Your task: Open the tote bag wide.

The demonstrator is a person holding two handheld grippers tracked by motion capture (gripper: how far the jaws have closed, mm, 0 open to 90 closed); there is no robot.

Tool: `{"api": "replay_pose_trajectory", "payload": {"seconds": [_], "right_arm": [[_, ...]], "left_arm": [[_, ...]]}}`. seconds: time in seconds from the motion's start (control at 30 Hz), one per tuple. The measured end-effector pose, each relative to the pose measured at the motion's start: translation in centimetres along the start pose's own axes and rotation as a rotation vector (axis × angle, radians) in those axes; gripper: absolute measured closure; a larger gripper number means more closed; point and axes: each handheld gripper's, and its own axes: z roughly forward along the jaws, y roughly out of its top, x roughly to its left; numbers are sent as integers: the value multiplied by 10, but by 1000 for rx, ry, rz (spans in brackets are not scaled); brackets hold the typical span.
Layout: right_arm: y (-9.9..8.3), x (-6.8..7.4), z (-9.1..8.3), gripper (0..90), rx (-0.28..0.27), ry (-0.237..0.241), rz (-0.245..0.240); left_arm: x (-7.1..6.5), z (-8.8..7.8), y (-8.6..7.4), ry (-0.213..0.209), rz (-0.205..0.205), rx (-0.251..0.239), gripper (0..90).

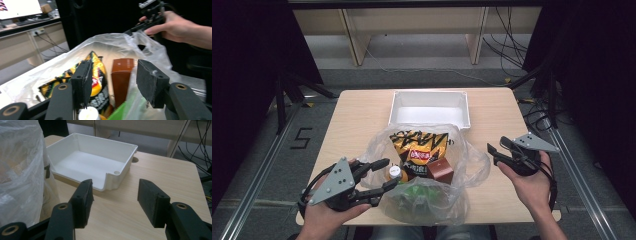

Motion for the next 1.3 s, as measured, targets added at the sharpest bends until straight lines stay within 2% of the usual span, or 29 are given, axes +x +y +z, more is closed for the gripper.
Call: {"api": "replay_pose_trajectory", "payload": {"seconds": [0.03, 0.07, 0.1, 0.13, 0.23, 0.3, 0.33, 0.37, 0.43, 0.47, 0.53, 0.57, 0.6, 0.63, 0.67, 0.7, 0.73, 0.8, 0.9, 0.97, 1.0, 1.03, 1.1, 1.13, 1.2, 1.23, 1.3], "right_arm": [[0, 0, 0, 464, 0, 0, 0], [0, 0, 0, 464, 0, -4, -9], [0, 1, 0, 464, 5, -1, 8], [0, 2, 0, 464, 0, 12, 13], [-1, 1, 0, 464, 10, 1, -1], [-1, 1, 0, 464, 16, 6, -4], [-1, 0, 2, 464, 1, 11, -18], [-1, 1, 1, 464, 17, 4, -15], [-2, 0, 2, 464, 12, 11, -6], [-2, 1, 3, 464, 18, 6, 6], [-2, 0, 3, 464, 13, 12, -9], [-2, 0, 3, 465, 8, 10, -18], [-2, 0, 3, 465, 8, 10, -18], [-1, 2, 2, 465, 15, 6, 4], [-1, 3, 1, 465, 12, 12, 5], [-1, 3, 0, 465, 24, 16, 10], [-1, 5, 1, 465, 9, 4, 20], [-2, 4, 1, 465, 24, 18, 6], [-2, 3, 3, 465, 12, 10, 0], [-2, 2, 3, 465, 10, 10, -9], [-2, 3, 3, 464, 15, 10, 7], [-2, 1, 4, 464, 8, 20, -18], [-2, 1, 4, 464, 12, 28, -18], [-2, 4, 3, 464, 27, 10, 3], [-2, 5, 2, 464, 32, 19, 8], [-2, 4, 3, 463, 17, 18, -13], [-2, 4, 4, 463, 11, 17, -23]], "left_arm": [[0, 0, 0, 0, 0, 0, 460], [-2, 5, -5, -33, 7, 35, 460], [-2, 5, -5, -33, 7, 35, 462], [-4, 12, -10, -42, 1, 58, 462], [-6, 20, -16, -50, 10, 95, 463], [-7, 23, -17, -49, 17, 103, 465], [-8, 24, -18, -53, 22, 103, 466], [-8, 25, -18, -59, 25, 111, 472], [-11, 25, -20, -74, 28, 116, 492], [-13, 25, -21, -79, 35, 126, 507], [-15, 25, -23, -88, 50, 137, 536], [-17, 26, -24, -84, 83, 151, 559], [-17, 26, -24, -84, 83, 151, 579], [-19, 28, -26, -89, 99, 166, 594], [-20, 29, -28, -94, 102, 176, 604], [-21, 30, -29, -95, 88, 184, 612], [-21, 31, -31, -101, 86, 187, 624], [-22, 34, -34, -112, 74, 197, 659], [-25, 38, -40, -117, 51, 211, 729], [-26, 39, -42, -128, 55, 216, 743], [-27, 40, -43, -137, 59, 229, 795], [-28, 41, -45, -144, 52, 232, 811], [-30, 44, -48, -170, 52, 249, 840], [-31, 45, -49, -173, 43, 252, 846], [-33, 48, -53, -183, 31, 267, 858], [-33, 53, -58, -195, 33, 286, 863], [-32, 58, -64, -197, 16, 316, 874]]}}
